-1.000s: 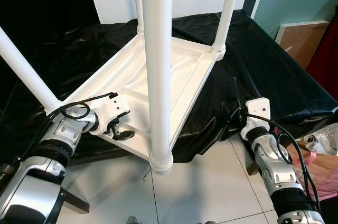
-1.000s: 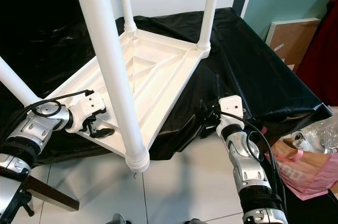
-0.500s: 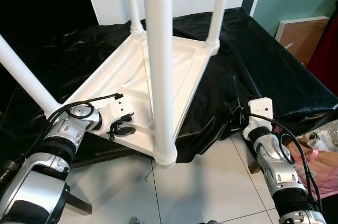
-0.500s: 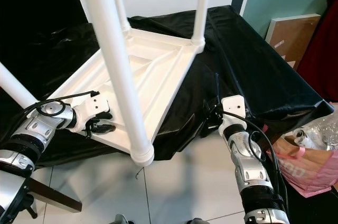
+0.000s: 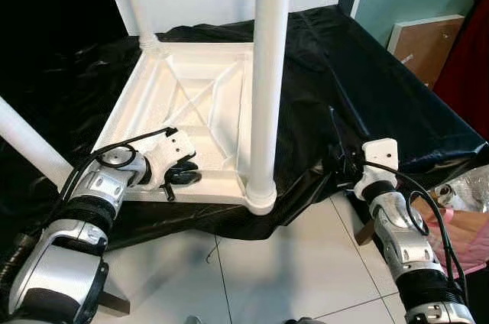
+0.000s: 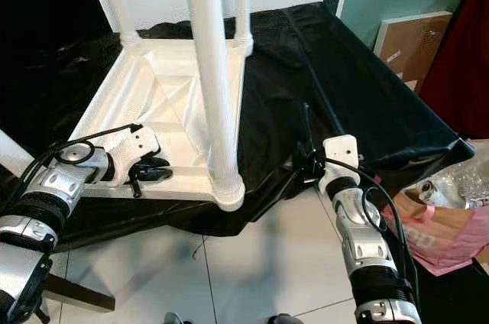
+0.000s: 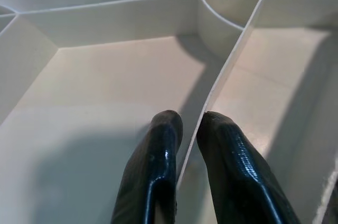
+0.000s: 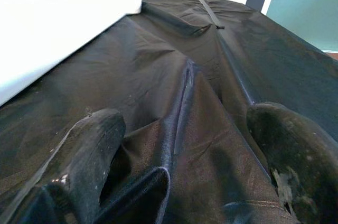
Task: Building children table
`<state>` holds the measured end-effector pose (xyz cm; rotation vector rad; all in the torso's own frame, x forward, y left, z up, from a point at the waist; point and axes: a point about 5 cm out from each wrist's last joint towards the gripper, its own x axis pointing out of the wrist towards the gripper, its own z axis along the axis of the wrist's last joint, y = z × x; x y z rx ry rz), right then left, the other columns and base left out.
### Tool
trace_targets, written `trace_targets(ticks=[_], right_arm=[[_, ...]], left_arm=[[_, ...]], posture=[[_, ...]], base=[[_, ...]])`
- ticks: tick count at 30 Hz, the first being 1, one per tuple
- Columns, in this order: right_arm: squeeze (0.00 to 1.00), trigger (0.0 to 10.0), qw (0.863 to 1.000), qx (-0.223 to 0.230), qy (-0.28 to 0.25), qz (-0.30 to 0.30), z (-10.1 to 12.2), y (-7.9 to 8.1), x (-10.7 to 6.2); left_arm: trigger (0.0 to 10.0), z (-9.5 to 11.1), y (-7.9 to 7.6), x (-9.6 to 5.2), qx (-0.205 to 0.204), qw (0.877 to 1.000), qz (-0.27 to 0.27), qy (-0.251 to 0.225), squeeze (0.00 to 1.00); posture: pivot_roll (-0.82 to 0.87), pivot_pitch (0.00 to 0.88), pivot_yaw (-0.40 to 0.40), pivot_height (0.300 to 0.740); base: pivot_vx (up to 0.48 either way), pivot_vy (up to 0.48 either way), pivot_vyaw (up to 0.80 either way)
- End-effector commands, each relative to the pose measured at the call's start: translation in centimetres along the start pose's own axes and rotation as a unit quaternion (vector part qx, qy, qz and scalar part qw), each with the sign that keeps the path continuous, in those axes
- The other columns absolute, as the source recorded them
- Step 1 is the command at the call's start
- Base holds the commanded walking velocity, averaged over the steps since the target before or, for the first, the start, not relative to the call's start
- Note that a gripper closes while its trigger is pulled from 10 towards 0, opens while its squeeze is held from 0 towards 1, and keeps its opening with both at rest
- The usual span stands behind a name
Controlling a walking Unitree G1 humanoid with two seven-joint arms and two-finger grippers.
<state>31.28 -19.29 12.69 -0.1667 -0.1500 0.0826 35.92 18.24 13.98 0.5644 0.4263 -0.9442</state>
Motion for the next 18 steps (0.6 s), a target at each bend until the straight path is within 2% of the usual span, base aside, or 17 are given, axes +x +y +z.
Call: trace_targets(ticks=[1,3,6,10,13,14,15,16,17,18], right_arm=[[0.00,10.0,1.000,0.003,0.001,-0.003,0.1,0.1,0.2],[0.00,10.0,1.000,0.004,0.001,-0.002,0.1,0.3,0.2],[0.00,10.0,1.000,0.006,-0.001,-0.002,0.2,0.6,0.2],[0.00,10.0,1.000,0.007,-0.001,-0.002,0.2,0.6,0.1],[0.00,10.0,1.000,0.008,-0.001,-0.003,0.2,0.7,-0.1],[0.00,10.0,1.000,0.009,0.000,-0.004,0.2,0.7,-0.1],[0.00,10.0,1.000,0.010,0.000,-0.004,0.1,0.8,-0.2],[0.00,10.0,1.000,0.011,0.001,-0.005,0.1,0.8,-0.3],[0.00,10.0,1.000,0.011,0.001,-0.005,0.1,0.8,-0.3],[0.00,10.0,1.000,0.012,0.001,-0.006,0.1,0.8,-0.3]], left_arm=[[0.0,-2.9,1.0,-0.5,-0.075,0.984,0.159,0.033,0.00],[0.0,-2.7,1.2,-0.4,-0.096,0.978,0.186,0.022,0.00],[0.0,-1.9,0.9,0.1,-0.112,0.974,0.196,-0.007,0.00],[0.0,-1.8,0.7,0.2,-0.119,0.973,0.199,-0.015,0.00],[0.0,-1.0,0.4,0.6,-0.104,0.972,0.205,-0.041,0.00],[10.0,-0.7,0.3,0.7,-0.105,0.971,0.209,-0.055,0.00],[10.0,-0.4,0.3,0.7,-0.109,0.969,0.211,-0.068,0.00],[10.0,-0.2,0.2,0.7,-0.113,0.968,0.211,-0.075,0.29],[10.0,-0.2,0.2,0.7,-0.113,0.968,0.211,-0.075,0.29],[10.0,0.1,0.2,0.5,-0.118,0.965,0.214,-0.094,1.00]], posture=[[-0.06,0.083,0.034,0.740],[-0.06,0.082,0.034,0.740],[-0.06,0.083,0.032,0.740],[-0.07,0.086,0.030,0.740],[-0.07,0.089,0.027,0.740],[-0.07,0.091,0.023,0.740],[-0.08,0.092,0.019,0.740],[-0.08,0.092,0.019,0.740],[-0.08,0.092,0.019,0.740],[-0.08,0.092,0.016,0.740]], base=[[0.000,0.000,0.00],[0.000,0.000,0.00],[0.000,0.000,0.00],[0.000,0.000,0.00],[0.000,0.000,0.00],[0.000,0.000,0.00],[0.000,0.000,0.00],[0.000,0.000,0.00],[0.000,0.000,0.00],[0.000,0.000,0.00]])
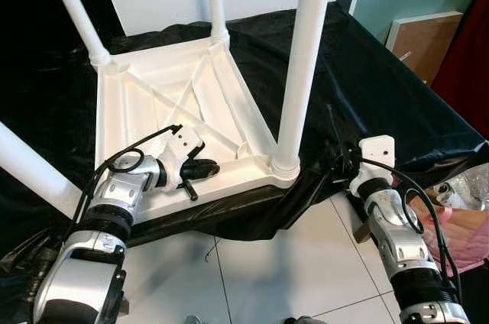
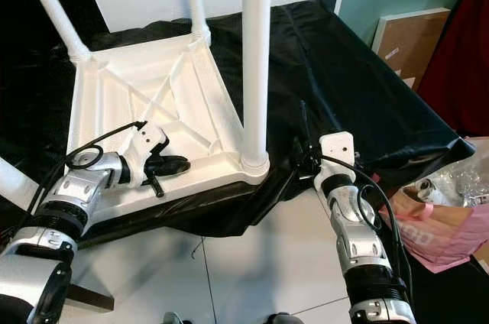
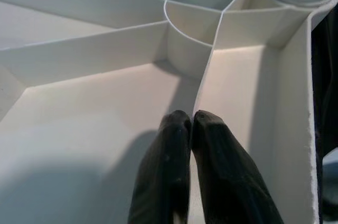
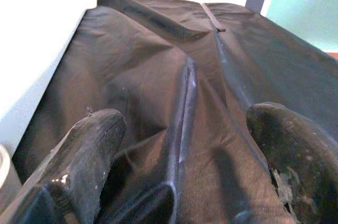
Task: Building children table
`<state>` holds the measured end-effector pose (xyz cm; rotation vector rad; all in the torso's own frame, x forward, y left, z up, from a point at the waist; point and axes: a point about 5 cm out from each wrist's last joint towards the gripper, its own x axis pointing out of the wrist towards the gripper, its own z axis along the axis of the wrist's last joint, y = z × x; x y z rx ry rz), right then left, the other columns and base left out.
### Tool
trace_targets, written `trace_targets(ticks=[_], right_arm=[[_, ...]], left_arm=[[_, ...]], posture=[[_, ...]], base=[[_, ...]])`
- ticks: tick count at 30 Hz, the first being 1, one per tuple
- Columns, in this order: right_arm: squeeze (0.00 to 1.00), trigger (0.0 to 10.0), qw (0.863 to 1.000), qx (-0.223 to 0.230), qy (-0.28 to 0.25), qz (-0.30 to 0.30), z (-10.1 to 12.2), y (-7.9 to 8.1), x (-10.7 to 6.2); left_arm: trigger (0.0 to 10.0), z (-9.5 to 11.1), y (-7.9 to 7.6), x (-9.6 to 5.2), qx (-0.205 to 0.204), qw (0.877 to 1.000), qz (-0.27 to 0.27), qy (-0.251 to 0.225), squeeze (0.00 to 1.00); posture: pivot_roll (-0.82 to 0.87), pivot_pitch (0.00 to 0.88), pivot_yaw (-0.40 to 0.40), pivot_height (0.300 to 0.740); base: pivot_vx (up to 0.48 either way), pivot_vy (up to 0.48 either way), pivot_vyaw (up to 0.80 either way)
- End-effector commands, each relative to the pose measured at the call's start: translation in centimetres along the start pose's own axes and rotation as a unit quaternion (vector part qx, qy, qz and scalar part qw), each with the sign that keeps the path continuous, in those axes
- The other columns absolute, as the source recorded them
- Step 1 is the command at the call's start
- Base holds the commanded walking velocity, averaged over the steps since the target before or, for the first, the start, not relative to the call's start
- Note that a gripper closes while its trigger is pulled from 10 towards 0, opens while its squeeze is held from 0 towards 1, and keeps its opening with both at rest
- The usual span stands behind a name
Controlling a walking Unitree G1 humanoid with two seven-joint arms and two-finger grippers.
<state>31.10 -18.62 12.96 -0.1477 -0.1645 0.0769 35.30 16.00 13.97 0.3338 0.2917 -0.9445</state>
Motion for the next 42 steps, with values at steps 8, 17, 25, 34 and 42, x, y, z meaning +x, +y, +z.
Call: trace_targets(ticks=[8,17,25,34,42], right_arm=[[0.00,10.0,1.000,0.015,0.006,-0.002,0.0,0.8,-0.2],[0.00,10.0,1.000,0.022,-0.001,0.008,0.4,1.3,-0.2],[0.00,10.0,0.996,0.055,-0.023,0.060,1.3,2.2,-0.2],[0.00,10.0,0.989,0.055,-0.033,0.131,1.9,2.4,-1.3],[0.00,10.0,0.982,0.041,-0.013,0.182,1.6,1.8,-2.4]], left_arm=[[10.0,1.3,1.5,-3.2,0.004,0.967,0.235,-0.100,0.00],[10.0,3.0,0.7,-7.7,-0.026,0.940,0.274,-0.204,0.00],[10.0,3.3,-2.9,-11.1,-0.047,0.926,0.268,-0.262,0.00],[10.0,2.8,-6.6,-13.3,-0.084,0.954,0.174,-0.230,0.00],[10.0,2.5,-7.3,-17.1,-0.104,0.950,0.191,-0.225,0.00]], posture=[[-0.08,0.088,0.004,0.740],[-0.07,0.096,-0.007,0.740],[-0.05,0.121,-0.020,0.740],[-0.04,0.142,-0.020,0.740],[-0.03,0.156,-0.025,0.740]], base=[[0.000,0.000,0.00],[0.000,0.000,0.00],[0.000,0.000,0.00],[0.000,0.000,0.00],[0.000,0.000,0.00]])
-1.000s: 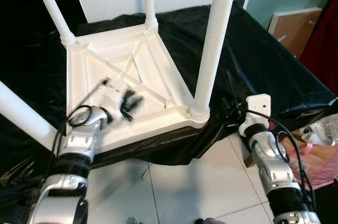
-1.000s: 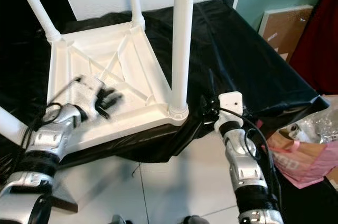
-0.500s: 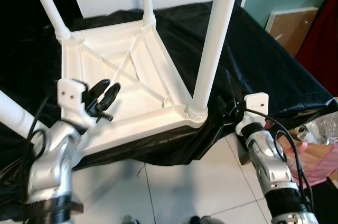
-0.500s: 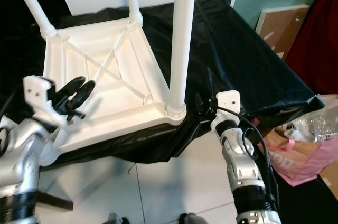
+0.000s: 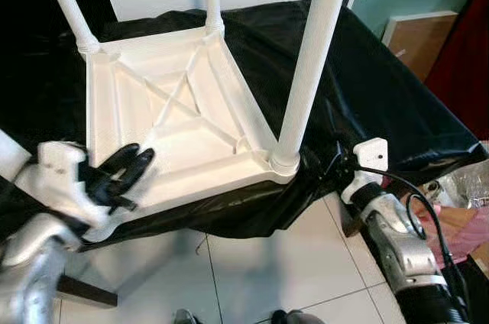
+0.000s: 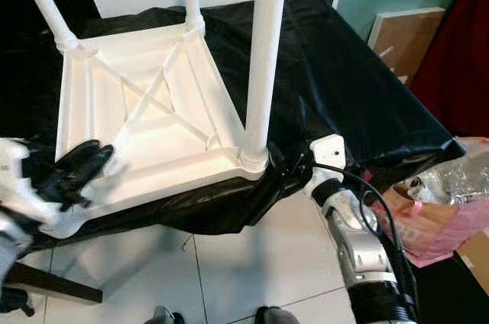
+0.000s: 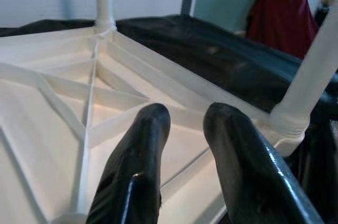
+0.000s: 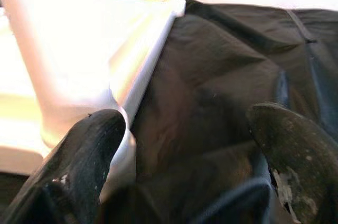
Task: Building children table
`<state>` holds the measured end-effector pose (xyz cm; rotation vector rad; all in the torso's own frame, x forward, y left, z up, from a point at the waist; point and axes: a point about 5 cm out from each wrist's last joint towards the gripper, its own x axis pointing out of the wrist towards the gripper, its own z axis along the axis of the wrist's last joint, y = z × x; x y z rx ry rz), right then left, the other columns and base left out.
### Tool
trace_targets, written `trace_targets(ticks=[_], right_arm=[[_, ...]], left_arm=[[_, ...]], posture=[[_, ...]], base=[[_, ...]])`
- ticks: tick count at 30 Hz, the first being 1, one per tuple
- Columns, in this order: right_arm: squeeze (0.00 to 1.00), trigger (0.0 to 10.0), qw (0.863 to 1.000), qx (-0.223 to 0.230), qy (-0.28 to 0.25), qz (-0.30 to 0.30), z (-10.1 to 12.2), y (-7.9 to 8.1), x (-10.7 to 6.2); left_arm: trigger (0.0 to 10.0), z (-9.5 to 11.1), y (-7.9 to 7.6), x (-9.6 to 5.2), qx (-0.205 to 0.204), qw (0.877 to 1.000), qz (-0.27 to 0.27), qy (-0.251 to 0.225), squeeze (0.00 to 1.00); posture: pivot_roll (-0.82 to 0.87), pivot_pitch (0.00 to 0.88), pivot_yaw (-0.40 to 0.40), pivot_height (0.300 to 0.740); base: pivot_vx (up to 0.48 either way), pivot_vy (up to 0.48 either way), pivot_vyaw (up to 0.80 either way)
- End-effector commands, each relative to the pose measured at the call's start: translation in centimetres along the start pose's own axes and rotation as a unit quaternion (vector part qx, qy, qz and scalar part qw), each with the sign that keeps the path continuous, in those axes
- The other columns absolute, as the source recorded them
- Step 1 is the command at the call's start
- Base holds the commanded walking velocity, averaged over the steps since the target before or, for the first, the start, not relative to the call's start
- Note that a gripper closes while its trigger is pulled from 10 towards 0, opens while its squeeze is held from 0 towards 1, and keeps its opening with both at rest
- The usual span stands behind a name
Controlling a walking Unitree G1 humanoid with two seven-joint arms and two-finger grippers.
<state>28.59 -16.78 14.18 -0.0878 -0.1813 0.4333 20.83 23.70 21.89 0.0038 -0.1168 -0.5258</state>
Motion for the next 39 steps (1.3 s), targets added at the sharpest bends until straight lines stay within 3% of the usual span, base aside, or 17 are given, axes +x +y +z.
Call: trace_targets(ticks=[1,3,6,11,16,20,25,30,33,37,39], right_arm=[[0.00,10.0,1.000,0.002,0.013,0.010,-0.3,0.0,-0.3],[0.00,10.0,1.000,0.005,0.014,0.012,-0.3,0.1,-0.3],[0.00,10.0,1.000,0.007,0.014,0.018,-0.3,0.3,-0.2],[0.00,10.0,0.999,0.012,0.014,0.030,-0.4,0.6,0.0],[0.00,10.0,0.999,0.015,0.015,0.043,-0.2,0.8,0.3],[0.00,10.0,0.999,0.015,0.016,0.046,-0.3,0.9,0.3],[0.00,10.0,0.998,0.015,0.019,0.049,-0.4,1.1,0.2],[0.00,10.0,0.998,0.019,0.021,0.058,-0.5,1.3,0.2],[0.00,10.0,0.996,0.022,0.022,0.079,-0.4,1.7,0.2],[0.00,10.0,0.995,0.023,0.025,0.093,-0.4,1.9,0.1],[0.00,10.0,0.993,0.028,0.029,0.107,-0.4,2.0,0.1]], left_arm=[[10.0,0.0,-0.8,-1.0,-0.018,0.999,-0.036,0.009,0.00],[10.0,0.1,-1.2,-1.5,-0.015,0.999,-0.047,0.011,0.00],[10.0,0.2,-1.7,-2.9,-0.059,0.995,-0.074,0.012,0.00],[10.0,0.1,-3.2,-3.7,-0.058,0.992,-0.111,0.026,0.00],[10.0,0.7,-1.8,-4.4,-0.127,0.990,-0.056,-0.022,0.00],[10.0,0.8,-2.3,-5.1,-0.140,0.987,-0.076,-0.029,0.00],[10.0,0.5,-3.2,-5.7,-0.139,0.985,-0.102,0.005,0.00],[10.0,-0.3,-4.9,-5.0,-0.149,0.978,-0.138,0.044,0.00],[10.0,-1.2,-6.4,-3.7,-0.152,0.973,-0.158,0.066,0.00],[10.0,-2.1,-7.4,-2.5,-0.152,0.974,-0.149,0.071,0.00],[10.0,-2.9,-8.3,-0.9,-0.172,0.973,-0.140,0.058,0.00]], posture=[[-0.03,0.157,-0.026,0.740],[-0.03,0.156,-0.026,0.740],[-0.02,0.157,-0.023,0.740],[-0.01,0.154,-0.024,0.740],[0.00,0.146,-0.029,0.740],[0.00,0.144,-0.029,0.740],[-0.01,0.142,-0.021,0.740],[0.00,0.138,-0.017,0.740],[0.00,0.132,-0.015,0.740],[0.00,0.130,-0.014,0.740],[0.00,0.124,-0.019,0.740]], base=[[0.000,0.000,0.00],[0.000,0.000,0.00],[0.000,0.000,0.00],[0.000,0.000,0.00],[0.000,0.000,0.00],[0.000,0.000,0.00],[0.000,0.000,0.00],[0.000,0.000,0.00],[0.000,0.000,0.00],[0.000,0.000,0.00],[0.000,0.000,0.00]])
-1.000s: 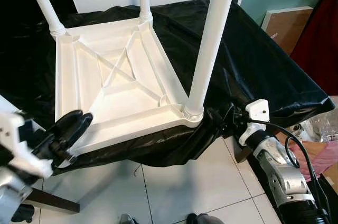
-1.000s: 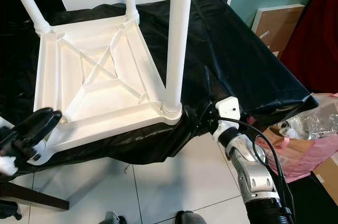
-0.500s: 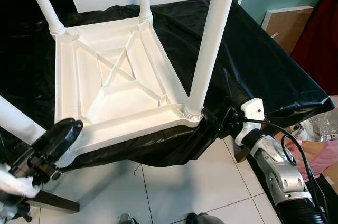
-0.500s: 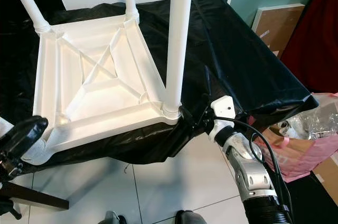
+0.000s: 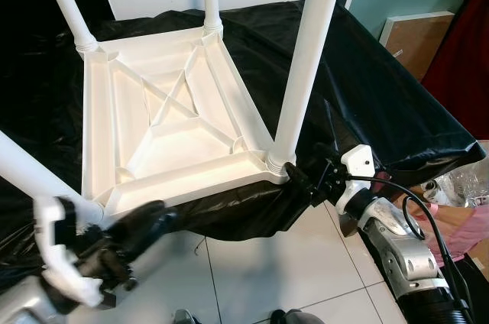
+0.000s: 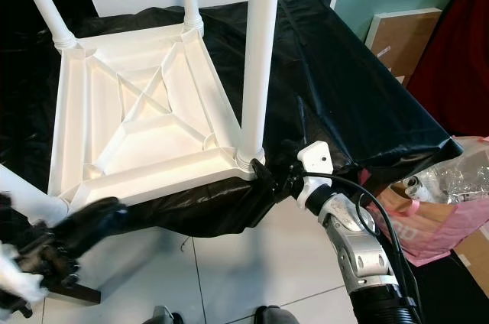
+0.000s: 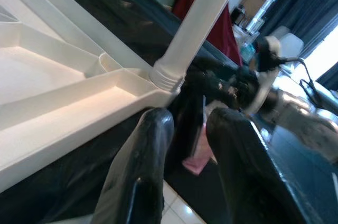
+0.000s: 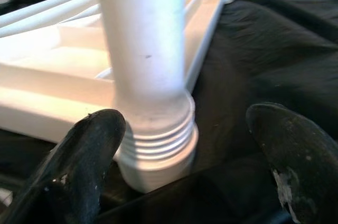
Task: Building children table
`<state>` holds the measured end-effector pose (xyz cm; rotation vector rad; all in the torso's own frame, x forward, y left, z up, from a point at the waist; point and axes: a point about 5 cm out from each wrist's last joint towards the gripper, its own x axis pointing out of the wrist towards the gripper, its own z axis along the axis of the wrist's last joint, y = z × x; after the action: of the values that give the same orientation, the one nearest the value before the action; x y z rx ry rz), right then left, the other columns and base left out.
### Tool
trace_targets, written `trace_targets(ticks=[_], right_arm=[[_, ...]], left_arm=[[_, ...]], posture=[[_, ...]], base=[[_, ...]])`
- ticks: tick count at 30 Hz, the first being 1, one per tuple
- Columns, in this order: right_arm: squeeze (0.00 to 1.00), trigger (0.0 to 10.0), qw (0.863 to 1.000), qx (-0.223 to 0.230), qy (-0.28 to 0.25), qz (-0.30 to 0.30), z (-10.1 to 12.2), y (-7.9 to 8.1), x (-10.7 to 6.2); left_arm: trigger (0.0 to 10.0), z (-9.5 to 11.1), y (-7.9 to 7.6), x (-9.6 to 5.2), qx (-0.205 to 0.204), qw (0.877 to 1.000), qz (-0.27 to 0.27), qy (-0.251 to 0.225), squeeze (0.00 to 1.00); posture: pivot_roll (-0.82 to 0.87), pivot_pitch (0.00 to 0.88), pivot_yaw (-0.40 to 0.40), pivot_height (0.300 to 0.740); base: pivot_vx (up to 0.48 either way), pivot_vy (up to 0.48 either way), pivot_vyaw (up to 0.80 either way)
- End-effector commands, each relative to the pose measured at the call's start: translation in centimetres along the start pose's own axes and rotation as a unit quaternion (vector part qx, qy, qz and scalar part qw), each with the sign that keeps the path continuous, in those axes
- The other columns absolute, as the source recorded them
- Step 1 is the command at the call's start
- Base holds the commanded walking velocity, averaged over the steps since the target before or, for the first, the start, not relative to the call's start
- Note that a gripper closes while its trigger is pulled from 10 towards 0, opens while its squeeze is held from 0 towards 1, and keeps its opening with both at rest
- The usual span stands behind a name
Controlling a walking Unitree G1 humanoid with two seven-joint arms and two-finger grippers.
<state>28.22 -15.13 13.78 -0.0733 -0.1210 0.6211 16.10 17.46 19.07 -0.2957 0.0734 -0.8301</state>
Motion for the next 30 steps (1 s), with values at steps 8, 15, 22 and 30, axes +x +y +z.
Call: trace_targets(ticks=[8,15,22,30], right_arm=[[0.00,10.0,0.999,0.005,0.004,0.036,0.1,0.1,0.8],[0.00,10.0,0.999,-0.005,0.000,0.045,0.3,-0.6,3.3],[0.00,10.0,0.998,-0.015,0.001,0.061,0.5,-0.6,5.1],[0.00,7.4,0.997,-0.019,0.005,0.077,0.4,-0.3,6.6]], left_arm=[[10.0,-1.1,0.8,4.7,0.042,0.998,0.041,0.014,0.00],[10.0,-0.9,1.2,7.7,0.110,0.992,0.069,0.005,0.00],[10.0,-1.6,0.9,9.6,0.138,0.987,0.078,0.011,0.00],[10.0,-2.9,0.6,11.3,0.155,0.984,0.082,0.038,0.00]], posture=[[0.01,0.115,-0.035,0.740],[0.03,0.122,-0.056,0.740],[0.04,0.124,-0.061,0.740],[0.06,0.122,-0.076,0.740]], base=[[0.000,0.000,0.00],[0.000,0.000,0.00],[0.000,0.000,0.00],[0.000,0.000,0.00]])
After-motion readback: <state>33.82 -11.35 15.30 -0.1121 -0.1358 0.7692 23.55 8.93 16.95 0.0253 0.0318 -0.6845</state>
